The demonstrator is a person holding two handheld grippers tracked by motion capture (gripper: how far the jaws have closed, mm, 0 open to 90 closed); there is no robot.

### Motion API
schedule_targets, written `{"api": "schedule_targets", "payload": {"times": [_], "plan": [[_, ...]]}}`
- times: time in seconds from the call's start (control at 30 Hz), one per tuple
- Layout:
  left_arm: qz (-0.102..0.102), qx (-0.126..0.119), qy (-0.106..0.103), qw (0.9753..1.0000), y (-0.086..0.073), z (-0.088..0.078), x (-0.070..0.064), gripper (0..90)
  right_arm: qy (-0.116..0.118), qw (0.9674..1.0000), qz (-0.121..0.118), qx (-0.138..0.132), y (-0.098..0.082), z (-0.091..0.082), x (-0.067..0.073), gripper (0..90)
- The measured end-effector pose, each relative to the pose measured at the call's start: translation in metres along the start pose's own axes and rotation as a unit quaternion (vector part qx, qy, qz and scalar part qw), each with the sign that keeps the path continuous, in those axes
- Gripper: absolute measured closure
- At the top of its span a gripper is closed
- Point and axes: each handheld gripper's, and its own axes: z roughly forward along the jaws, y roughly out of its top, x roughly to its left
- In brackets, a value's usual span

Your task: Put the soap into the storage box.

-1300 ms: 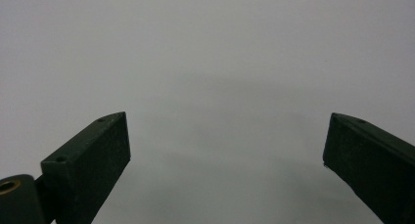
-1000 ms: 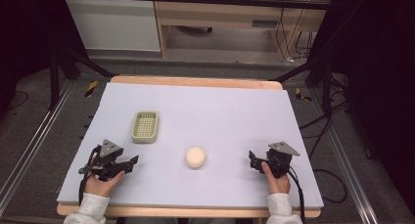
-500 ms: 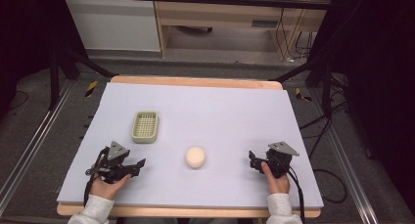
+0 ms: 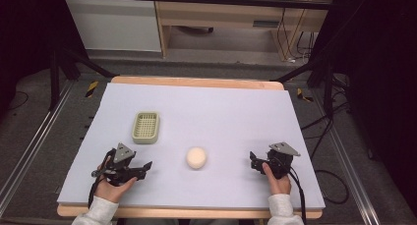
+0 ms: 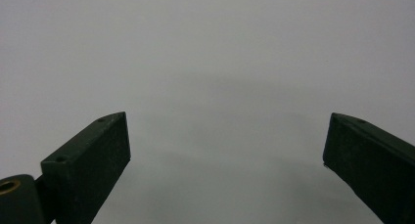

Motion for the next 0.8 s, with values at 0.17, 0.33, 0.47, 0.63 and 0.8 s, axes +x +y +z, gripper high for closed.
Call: {"api": "schedule_targets", "payload": {"times": [0.17,0.33,0.47,0.63,0.8], "plan": [[0.003,-0.006,-0.004,1.0,0.003,-0.001,-0.004,26.1,0.0,1.0,-0.001,0.0,0.0,0.0,0.0,4.0],[0.003,-0.007,-0.008,0.9999,0.004,-0.001,-0.008,25.6,0.002,1.0,0.001,0.001,0.0,0.0,0.0,4.0],[0.009,-0.008,-0.014,0.9998,0.006,-0.002,-0.013,25.2,0.001,1.0,0.001,0.001,0.0,0.0,0.0,4.0],[0.015,-0.007,-0.02,0.9997,0.008,0.0,-0.02,24.0,0.001,1.0,0.0,0.002,0.0,0.0,0.0,4.0],[0.021,-0.009,-0.023,0.9995,0.012,0.001,-0.023,23.6,0.001,1.0,0.001,0.002,0.0,0.001,0.0,4.0]]}}
